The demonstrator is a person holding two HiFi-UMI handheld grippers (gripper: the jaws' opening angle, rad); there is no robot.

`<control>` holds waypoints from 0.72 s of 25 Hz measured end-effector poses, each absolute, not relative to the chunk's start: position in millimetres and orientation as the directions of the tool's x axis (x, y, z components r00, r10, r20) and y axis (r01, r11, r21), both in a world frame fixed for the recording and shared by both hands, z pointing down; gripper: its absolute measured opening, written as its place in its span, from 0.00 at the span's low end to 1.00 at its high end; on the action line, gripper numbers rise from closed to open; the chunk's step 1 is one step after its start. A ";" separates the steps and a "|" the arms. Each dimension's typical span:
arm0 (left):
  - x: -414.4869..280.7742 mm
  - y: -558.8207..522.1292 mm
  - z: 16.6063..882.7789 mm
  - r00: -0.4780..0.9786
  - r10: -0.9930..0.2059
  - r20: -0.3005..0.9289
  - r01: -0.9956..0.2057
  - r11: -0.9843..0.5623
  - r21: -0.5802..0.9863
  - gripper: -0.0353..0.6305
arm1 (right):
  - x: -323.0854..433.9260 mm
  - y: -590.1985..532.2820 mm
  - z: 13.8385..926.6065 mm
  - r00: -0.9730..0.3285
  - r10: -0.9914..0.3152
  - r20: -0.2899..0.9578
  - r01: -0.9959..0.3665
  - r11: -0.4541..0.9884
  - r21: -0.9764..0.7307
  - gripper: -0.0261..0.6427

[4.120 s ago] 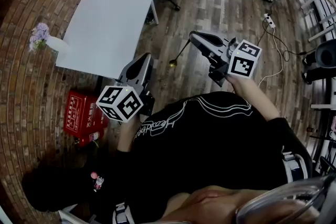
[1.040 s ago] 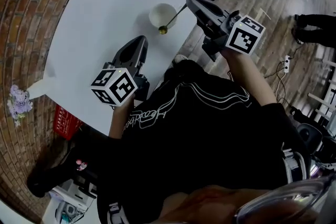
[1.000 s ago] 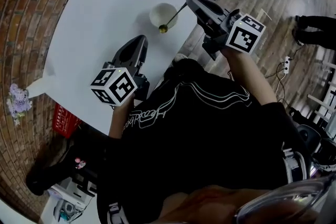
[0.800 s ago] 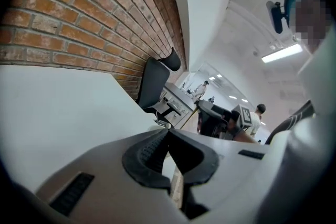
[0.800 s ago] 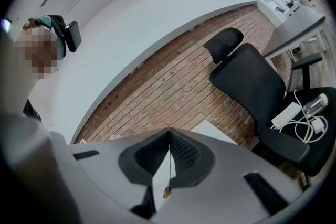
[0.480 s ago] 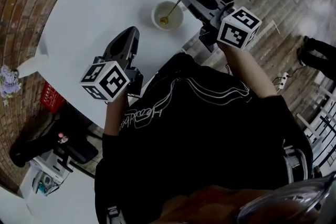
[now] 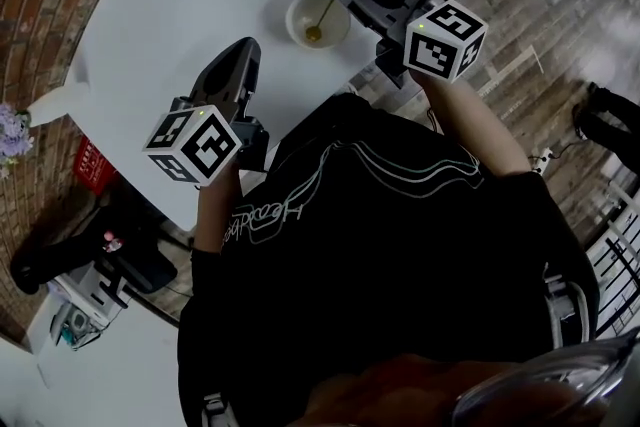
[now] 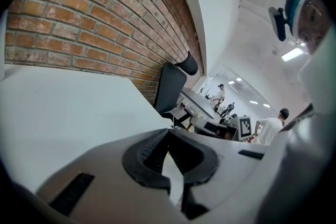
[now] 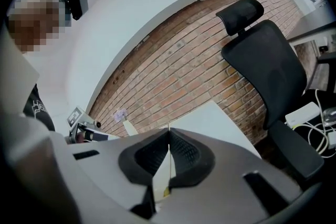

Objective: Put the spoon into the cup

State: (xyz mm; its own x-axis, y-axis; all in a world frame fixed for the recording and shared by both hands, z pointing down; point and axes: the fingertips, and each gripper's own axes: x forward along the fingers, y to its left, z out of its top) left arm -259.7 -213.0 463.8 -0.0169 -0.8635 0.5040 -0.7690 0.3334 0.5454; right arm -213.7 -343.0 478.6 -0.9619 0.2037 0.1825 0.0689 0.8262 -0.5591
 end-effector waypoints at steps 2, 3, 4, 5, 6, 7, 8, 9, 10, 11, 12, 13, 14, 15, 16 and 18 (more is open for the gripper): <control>-259.7 -212.3 462.6 -0.027 -0.864 0.503 -0.772 0.338 0.538 0.06 | -213.6 -341.1 483.2 -0.959 0.215 0.187 0.076 0.825 -0.561 0.04; -259.9 -212.2 461.8 -0.032 -0.864 0.502 -0.773 0.340 0.536 0.06 | -213.8 -340.8 484.7 -0.957 0.219 0.188 0.079 0.825 -0.559 0.04; -260.2 -212.1 461.1 -0.037 -0.865 0.500 -0.772 0.342 0.535 0.06 | -214.2 -341.0 485.8 -0.957 0.222 0.188 0.082 0.825 -0.559 0.04; -260.5 -212.0 460.7 -0.041 -0.866 0.499 -0.772 0.345 0.534 0.06 | -214.5 -341.2 486.4 -0.956 0.225 0.188 0.085 0.825 -0.559 0.04; -260.8 -211.9 460.7 -0.045 -0.866 0.498 -0.770 0.348 0.535 0.06 | -214.9 -341.3 487.0 -0.955 0.230 0.188 0.088 0.824 -0.560 0.04; -261.4 -211.6 461.1 -0.049 -0.866 0.498 -0.768 0.351 0.536 0.06 | -215.4 -341.0 487.6 -0.953 0.235 0.189 0.092 0.823 -0.561 0.04; -262.1 -211.1 461.7 -0.053 -0.866 0.497 -0.765 0.356 0.537 0.06 | -215.8 -340.3 488.4 -0.952 0.241 0.191 0.096 0.823 -0.560 0.04; -263.1 -210.2 462.3 -0.057 -0.866 0.497 -0.761 0.361 0.540 0.06 | -216.2 -339.4 489.2 -0.950 0.246 0.193 0.100 0.823 -0.559 0.04; -263.9 -209.2 462.8 -0.062 -0.865 0.497 -0.758 0.365 0.541 0.06 | -216.6 -338.7 489.9 -0.949 0.250 0.193 0.103 0.824 -0.558 0.04; -264.4 -208.5 463.1 -0.066 -0.865 0.497 -0.755 0.369 0.542 0.06 | -216.9 -338.4 490.4 -0.948 0.253 0.193 0.106 0.824 -0.556 0.04; -264.2 -208.1 463.1 -0.068 -0.865 0.497 -0.754 0.371 0.542 0.06 | -217.1 -338.4 490.8 -0.948 0.255 0.192 0.110 0.825 -0.554 0.04; -263.4 -208.0 462.9 -0.069 -0.865 0.496 -0.754 0.371 0.542 0.06 | -217.0 -338.4 491.2 -0.947 0.258 0.192 0.113 0.826 -0.552 0.04; -262.2 -208.1 462.5 -0.068 -0.866 0.495 -0.755 0.369 0.542 0.06 | -217.0 -338.4 491.7 -0.946 0.261 0.193 0.117 0.829 -0.547 0.04; -261.2 -208.1 462.0 -0.068 -0.866 0.495 -0.757 0.368 0.540 0.06 | -217.1 -338.2 492.3 -0.945 0.263 0.196 0.119 0.833 -0.541 0.04; -260.8 -207.9 461.5 -0.068 -0.866 0.495 -0.759 0.367 0.538 0.06 | -217.4 -338.2 493.3 -0.944 0.263 0.201 0.119 0.837 -0.534 0.04; -261.2 -207.3 460.9 -0.073 -0.867 0.494 -0.760 0.369 0.535 0.06 | -218.3 -339.3 495.1 -0.943 0.259 0.209 0.116 0.844 -0.524 0.04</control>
